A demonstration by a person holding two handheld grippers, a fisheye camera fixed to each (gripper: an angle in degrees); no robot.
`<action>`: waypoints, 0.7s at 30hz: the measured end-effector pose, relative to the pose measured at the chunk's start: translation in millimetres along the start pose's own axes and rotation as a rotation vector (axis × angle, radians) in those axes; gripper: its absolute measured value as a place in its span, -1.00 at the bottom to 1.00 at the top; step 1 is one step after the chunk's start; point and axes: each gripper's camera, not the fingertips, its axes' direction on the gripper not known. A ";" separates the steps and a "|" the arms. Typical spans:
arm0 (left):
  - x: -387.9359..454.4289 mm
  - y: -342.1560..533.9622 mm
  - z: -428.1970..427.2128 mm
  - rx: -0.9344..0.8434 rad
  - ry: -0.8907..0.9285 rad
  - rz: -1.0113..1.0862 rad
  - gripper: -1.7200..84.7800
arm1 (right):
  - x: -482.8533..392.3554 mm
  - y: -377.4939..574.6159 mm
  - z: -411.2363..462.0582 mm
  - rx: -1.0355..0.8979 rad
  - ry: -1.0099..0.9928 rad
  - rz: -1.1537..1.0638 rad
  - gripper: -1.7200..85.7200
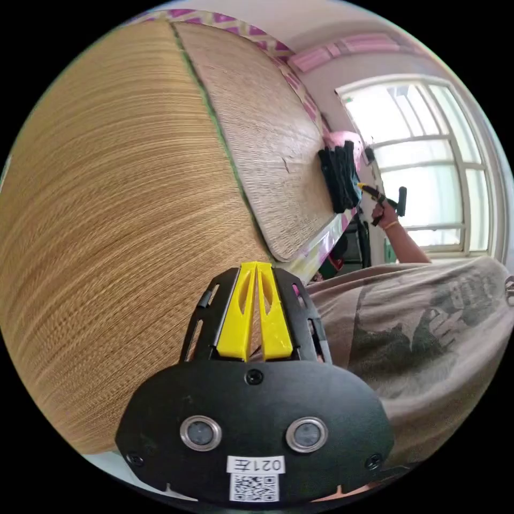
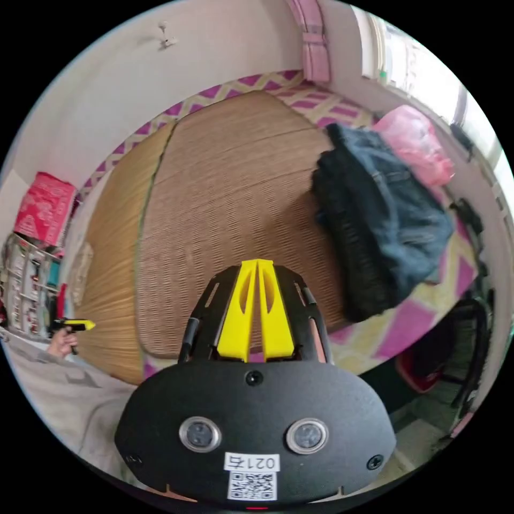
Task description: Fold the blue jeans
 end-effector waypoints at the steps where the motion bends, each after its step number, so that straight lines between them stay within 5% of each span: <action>1: 41.1 -21.3 2.9 -0.028 -0.048 0.051 -0.98 | 6.8 -2.5 -6.1 0.018 0.043 -0.023 -0.92; 3: 97.2 -48.0 3.8 -0.050 -0.140 0.113 -0.98 | 25.5 -15.2 -19.9 0.086 0.203 -0.144 -0.83; 9: 209.8 -94.4 -21.9 -0.046 -0.264 0.118 -0.98 | 35.9 -67.9 -3.9 0.077 0.262 -0.269 -0.64; 21: 302.7 -96.3 -103.6 -0.052 -0.427 0.064 -0.98 | 4.6 -115.5 17.5 0.091 0.437 -0.461 -0.69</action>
